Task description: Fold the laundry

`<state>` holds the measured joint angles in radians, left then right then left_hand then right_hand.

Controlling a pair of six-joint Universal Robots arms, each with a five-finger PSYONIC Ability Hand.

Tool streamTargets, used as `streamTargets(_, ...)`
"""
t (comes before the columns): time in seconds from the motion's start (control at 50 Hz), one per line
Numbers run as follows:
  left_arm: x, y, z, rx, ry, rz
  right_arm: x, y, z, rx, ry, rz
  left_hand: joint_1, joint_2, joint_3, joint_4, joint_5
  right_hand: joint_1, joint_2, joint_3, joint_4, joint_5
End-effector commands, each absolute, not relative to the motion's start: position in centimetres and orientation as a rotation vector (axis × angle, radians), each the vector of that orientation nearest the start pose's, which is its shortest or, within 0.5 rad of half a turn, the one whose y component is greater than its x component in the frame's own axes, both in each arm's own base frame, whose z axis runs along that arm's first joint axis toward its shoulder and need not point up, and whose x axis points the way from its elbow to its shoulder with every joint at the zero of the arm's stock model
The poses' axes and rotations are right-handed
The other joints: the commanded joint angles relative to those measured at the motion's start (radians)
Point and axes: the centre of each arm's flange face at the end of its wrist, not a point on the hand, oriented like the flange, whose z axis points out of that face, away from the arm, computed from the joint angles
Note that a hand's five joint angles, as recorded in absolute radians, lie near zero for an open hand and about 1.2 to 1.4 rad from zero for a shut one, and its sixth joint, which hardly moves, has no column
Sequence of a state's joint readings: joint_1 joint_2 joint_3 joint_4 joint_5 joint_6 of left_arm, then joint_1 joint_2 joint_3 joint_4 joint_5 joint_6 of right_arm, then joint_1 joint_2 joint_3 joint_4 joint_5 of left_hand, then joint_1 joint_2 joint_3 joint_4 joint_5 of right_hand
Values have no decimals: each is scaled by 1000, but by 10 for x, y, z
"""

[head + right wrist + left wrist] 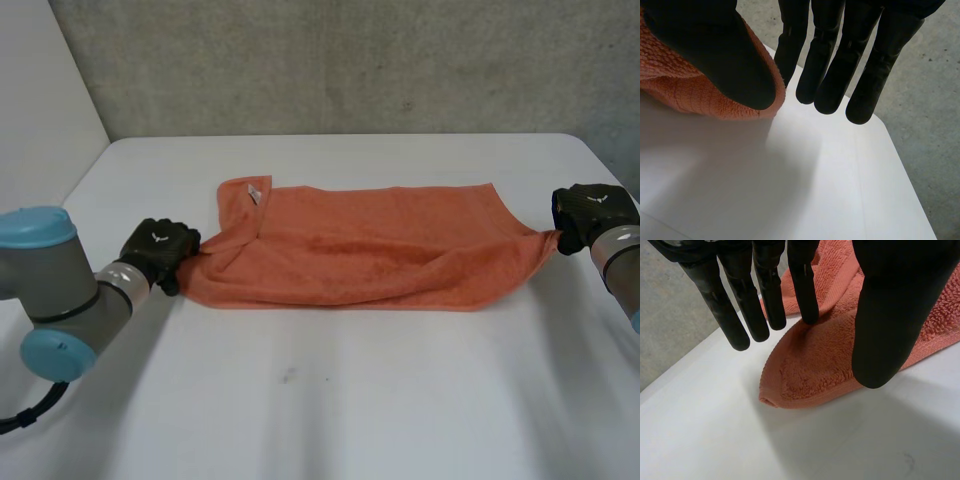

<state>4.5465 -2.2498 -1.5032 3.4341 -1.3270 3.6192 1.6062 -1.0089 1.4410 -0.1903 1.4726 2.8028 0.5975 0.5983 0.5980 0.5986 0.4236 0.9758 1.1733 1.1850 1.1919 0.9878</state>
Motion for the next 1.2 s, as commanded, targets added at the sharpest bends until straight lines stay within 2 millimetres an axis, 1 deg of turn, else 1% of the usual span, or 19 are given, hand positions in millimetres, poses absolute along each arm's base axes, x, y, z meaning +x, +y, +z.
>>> streamTargets(0.02, -225, -354, 105, 1052, 2339, -1866, 154, -387, 164, -575, 2497, -2000, 162, 161, 161, 161, 161, 420, 223, 211, 204, 234)
streamTargets(0.18, -231, -355, 101, 1071, 2339, -1869, 154, -388, 160, -579, 2502, -1990, 306, 305, 305, 305, 305, 420, 223, 211, 204, 234)
streamTargets(0.24, -233, -355, 101, 1075, 2334, -1875, 154, -388, 160, -581, 2503, -1990, 470, 470, 470, 469, 470, 420, 223, 211, 204, 234)
streamTargets(0.28, -233, -355, 103, 1068, 2331, -1879, 154, -388, 160, -593, 2505, -1993, 724, 724, 724, 723, 724, 420, 223, 211, 204, 234)
streamTargets(0.32, -233, -356, 103, 1064, 2329, -1882, 154, -388, 160, -600, 2506, -1995, 798, 797, 798, 797, 797, 420, 223, 211, 204, 234)
streamTargets(0.5, -233, -355, 107, 1055, 2321, -1882, 155, -388, 161, -606, 2505, -1998, 799, 798, 798, 798, 798, 420, 223, 211, 204, 234)
streamTargets(0.56, -231, -354, 122, 1026, 2289, -1905, 155, -386, 165, -610, 2506, -1996, 799, 798, 798, 798, 798, 420, 223, 211, 204, 234)
streamTargets(0.6, -227, -349, 144, 993, 2251, -1931, 155, -384, 171, -614, 2500, -1997, 799, 798, 798, 798, 798, 420, 223, 211, 204, 234)
streamTargets(0.62, -227, -349, 144, 993, 2251, -1931, 155, -384, 171, -614, 2500, -1997, 799, 798, 798, 798, 798, 420, 223, 211, 204, 234)
streamTargets(0.66, -224, -344, 154, 978, 2242, -1935, 156, -380, 178, -631, 2503, -1986, 799, 798, 798, 798, 798, 420, 223, 211, 204, 234)
streamTargets(0.7, -216, -330, 178, 958, 2225, -1939, 156, -369, 192, -682, 2536, -1928, 799, 798, 798, 798, 798, 420, 223, 211, 204, 234)
streamTargets(0.72, -216, -330, 178, 958, 2225, -1939, 156, -369, 192, -683, 2536, -1928, 799, 798, 798, 798, 798, 420, 223, 211, 204, 234)
streamTargets(0.82, -203, -298, 210, 941, 2239, -1914, 155, -344, 203, -894, 2642, -1717, 799, 798, 798, 798, 798, 420, 223, 211, 204, 234)
streamTargets(0.88, -198, -289, 217, 935, 2256, -1891, 154, -335, 203, -972, 2673, -1640, 799, 798, 798, 798, 798, 420, 223, 211, 204, 234)
streamTargets(0.92, -188, -274, 223, 918, 2327, -1802, 153, -318, 207, -1098, 2716, -1515, 799, 798, 798, 798, 798, 420, 223, 211, 204, 234)
streamTargets(1.0, -178, -263, 222, 907, 2435, -1677, 152, -302, 207, -1200, 2746, -1397, 799, 798, 798, 798, 798, 420, 223, 211, 204, 234)
streamTargets(1.04, -174, -253, 212, 910, 2535, -1555, 153, -290, 200, -1287, 2751, -1293, 799, 798, 798, 798, 798, 420, 223, 211, 204, 234)
streamTargets(1.1, -173, -251, 206, 913, 2562, -1518, 154, -288, 195, -1308, 2743, -1284, 799, 798, 798, 798, 798, 420, 223, 211, 204, 234)
streamTargets(1.2, -174, -263, 159, 930, 2679, -1341, 158, -295, 191, -1321, 2717, -1370, 799, 798, 798, 798, 798, 420, 223, 211, 204, 234)
